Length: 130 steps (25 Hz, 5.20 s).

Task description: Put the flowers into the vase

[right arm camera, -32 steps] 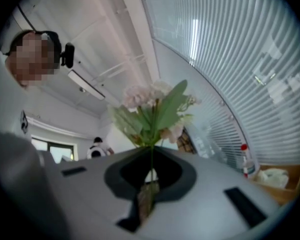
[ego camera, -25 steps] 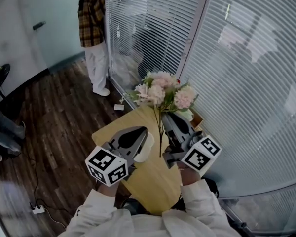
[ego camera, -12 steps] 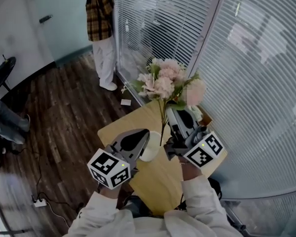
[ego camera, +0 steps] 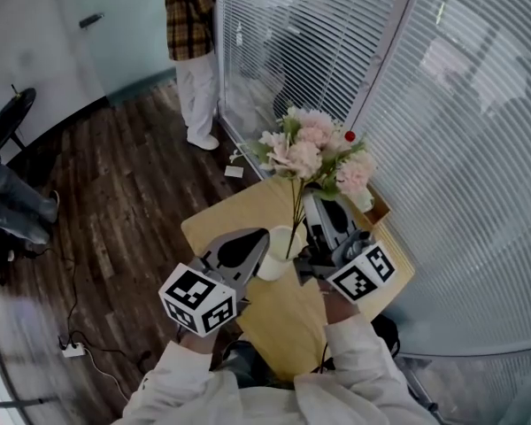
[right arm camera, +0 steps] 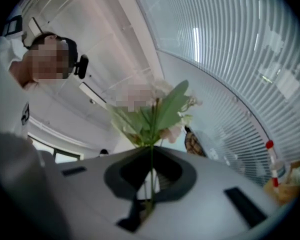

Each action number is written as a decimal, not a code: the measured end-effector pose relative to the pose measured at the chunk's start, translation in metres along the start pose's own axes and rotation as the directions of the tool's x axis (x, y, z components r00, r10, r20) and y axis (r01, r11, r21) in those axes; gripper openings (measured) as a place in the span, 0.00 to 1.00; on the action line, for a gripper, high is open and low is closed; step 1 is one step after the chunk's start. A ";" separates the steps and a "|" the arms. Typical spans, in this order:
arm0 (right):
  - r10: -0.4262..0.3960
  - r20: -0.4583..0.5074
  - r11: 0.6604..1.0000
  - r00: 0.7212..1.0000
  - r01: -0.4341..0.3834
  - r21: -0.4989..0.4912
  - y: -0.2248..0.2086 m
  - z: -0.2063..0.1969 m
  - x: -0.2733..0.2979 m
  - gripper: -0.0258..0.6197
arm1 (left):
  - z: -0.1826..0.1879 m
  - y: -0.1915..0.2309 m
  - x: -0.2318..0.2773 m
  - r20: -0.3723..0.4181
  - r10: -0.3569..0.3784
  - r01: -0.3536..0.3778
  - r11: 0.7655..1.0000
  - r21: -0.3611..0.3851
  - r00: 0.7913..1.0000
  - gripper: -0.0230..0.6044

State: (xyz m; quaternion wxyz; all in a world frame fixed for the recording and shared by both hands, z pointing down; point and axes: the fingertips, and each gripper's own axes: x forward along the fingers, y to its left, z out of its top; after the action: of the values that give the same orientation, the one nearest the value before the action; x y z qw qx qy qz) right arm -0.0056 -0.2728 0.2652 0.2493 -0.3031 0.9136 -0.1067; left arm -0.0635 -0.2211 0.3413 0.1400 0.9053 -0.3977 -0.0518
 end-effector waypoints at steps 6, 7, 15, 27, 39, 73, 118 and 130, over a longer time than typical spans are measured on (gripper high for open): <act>-0.024 -0.036 0.999 0.999 0.025 0.029 0.000 -0.016 -0.015 0.06 | -0.010 -0.002 0.002 -0.020 -0.011 0.011 1.000 -0.011 1.000 0.05; -0.029 -0.040 0.999 0.999 0.031 0.032 0.001 -0.018 -0.018 0.06 | -0.011 -0.003 0.001 -0.022 -0.013 0.013 1.000 -0.014 1.000 0.05; -0.080 -0.149 0.995 0.986 0.069 -0.074 0.001 -0.030 -0.032 0.06 | -0.017 -0.004 0.002 -0.035 -0.029 0.028 0.999 -0.027 0.999 0.05; -0.094 -0.304 0.987 0.948 0.049 -0.154 0.008 -0.053 -0.045 0.06 | -0.022 -0.008 0.008 -0.043 -0.056 0.054 0.998 -0.038 0.998 0.05; -0.137 -0.358 0.975 0.924 0.062 -0.212 0.016 -0.069 -0.057 0.06 | -0.034 -0.012 0.009 -0.058 -0.065 0.061 0.995 -0.075 0.996 0.05; -0.204 -0.694 0.961 0.690 0.006 -0.277 0.015 -0.123 -0.096 0.13 | -0.048 -0.023 0.011 -0.098 -0.082 0.073 0.994 -0.086 0.992 0.05; -0.236 -0.661 0.970 0.712 0.130 -0.207 0.028 -0.110 -0.161 0.28 | -0.100 -0.071 -0.005 -0.240 -0.205 0.180 0.976 -0.124 0.949 0.05; -0.186 -0.623 0.978 0.760 0.082 -0.191 0.050 -0.101 -0.167 0.06 | -0.104 -0.086 -0.007 -0.264 -0.222 0.209 0.975 -0.079 0.939 0.05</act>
State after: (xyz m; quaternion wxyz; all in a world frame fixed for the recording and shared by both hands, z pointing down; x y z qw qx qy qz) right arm 0.0317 -0.1273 0.3993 -0.1076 -0.3317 0.9250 -0.1509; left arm 0.0133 -0.1383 0.4153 0.2093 0.9381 -0.2718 0.0476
